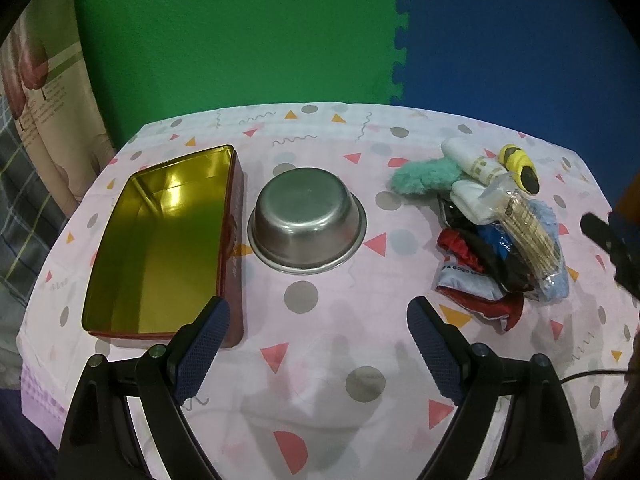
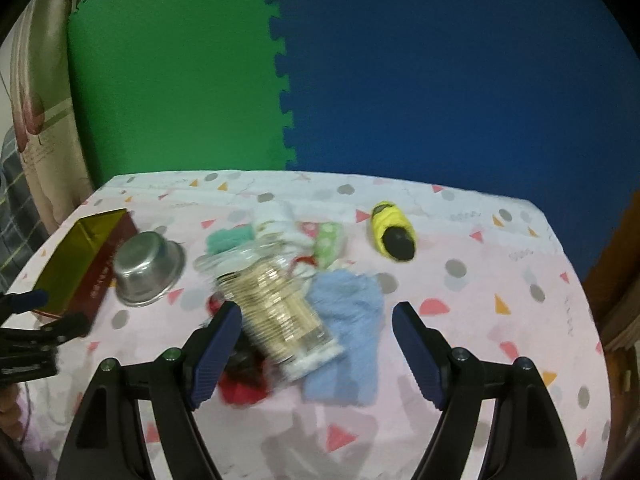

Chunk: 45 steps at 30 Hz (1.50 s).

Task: Organize soft objects
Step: 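Reach the right gripper to the yellow-black sock ball and grasp it, then grasp the white folded sock with the left gripper while right holds sock ball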

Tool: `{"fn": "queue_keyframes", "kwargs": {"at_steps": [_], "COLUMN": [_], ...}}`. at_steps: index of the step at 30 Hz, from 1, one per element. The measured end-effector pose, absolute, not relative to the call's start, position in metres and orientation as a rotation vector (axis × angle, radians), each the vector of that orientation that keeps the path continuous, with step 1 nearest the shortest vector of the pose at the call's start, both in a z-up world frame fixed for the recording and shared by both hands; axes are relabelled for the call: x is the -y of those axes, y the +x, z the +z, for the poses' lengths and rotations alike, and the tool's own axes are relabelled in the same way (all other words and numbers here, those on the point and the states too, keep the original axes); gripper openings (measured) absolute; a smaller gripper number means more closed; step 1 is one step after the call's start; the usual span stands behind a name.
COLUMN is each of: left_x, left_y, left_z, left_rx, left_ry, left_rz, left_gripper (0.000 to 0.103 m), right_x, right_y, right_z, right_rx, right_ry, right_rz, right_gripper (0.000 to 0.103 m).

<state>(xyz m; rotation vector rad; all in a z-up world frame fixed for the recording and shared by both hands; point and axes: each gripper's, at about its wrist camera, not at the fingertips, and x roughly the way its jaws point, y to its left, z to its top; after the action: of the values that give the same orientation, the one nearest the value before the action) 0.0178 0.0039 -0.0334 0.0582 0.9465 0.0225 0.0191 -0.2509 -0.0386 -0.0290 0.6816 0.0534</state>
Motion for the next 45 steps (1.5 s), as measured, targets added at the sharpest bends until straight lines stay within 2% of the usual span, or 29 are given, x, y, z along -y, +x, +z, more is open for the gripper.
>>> {"fn": "queue_keyframes", "kwargs": {"at_steps": [20, 30, 31, 32, 34, 45], "left_x": [0.011, 0.025, 0.027, 0.029, 0.034, 0.057], "left_y": [0.071, 0.094, 0.096, 0.099, 0.101, 0.111], "left_z": [-0.047, -0.050, -0.050, -0.050, -0.050, -0.040], "left_rx": [-0.984, -0.997, -0.999, -1.001, -1.001, -0.990], "left_ry": [0.134, 0.141, 0.141, 0.143, 0.150, 0.144], "left_rz": [0.026, 0.002, -0.001, -0.005, -0.011, -0.071], "left_gripper": [0.088, 0.088, 0.088, 0.088, 0.088, 0.088], "right_x": [0.317, 0.318, 0.318, 0.318, 0.320, 0.338], "right_y": [0.178, 0.219, 0.222, 0.224, 0.227, 0.197], "right_z": [-0.084, -0.110, -0.113, -0.115, -0.121, -0.119], "right_rx": [-0.799, -0.841, -0.847, -0.854, -0.878, -0.854], "right_ry": [0.005, -0.028, -0.030, -0.028, -0.015, 0.030], "right_rz": [0.006, 0.010, 0.013, 0.018, 0.034, 0.042], "right_gripper": [0.080, 0.079, 0.075, 0.063, 0.052, 0.046]}}
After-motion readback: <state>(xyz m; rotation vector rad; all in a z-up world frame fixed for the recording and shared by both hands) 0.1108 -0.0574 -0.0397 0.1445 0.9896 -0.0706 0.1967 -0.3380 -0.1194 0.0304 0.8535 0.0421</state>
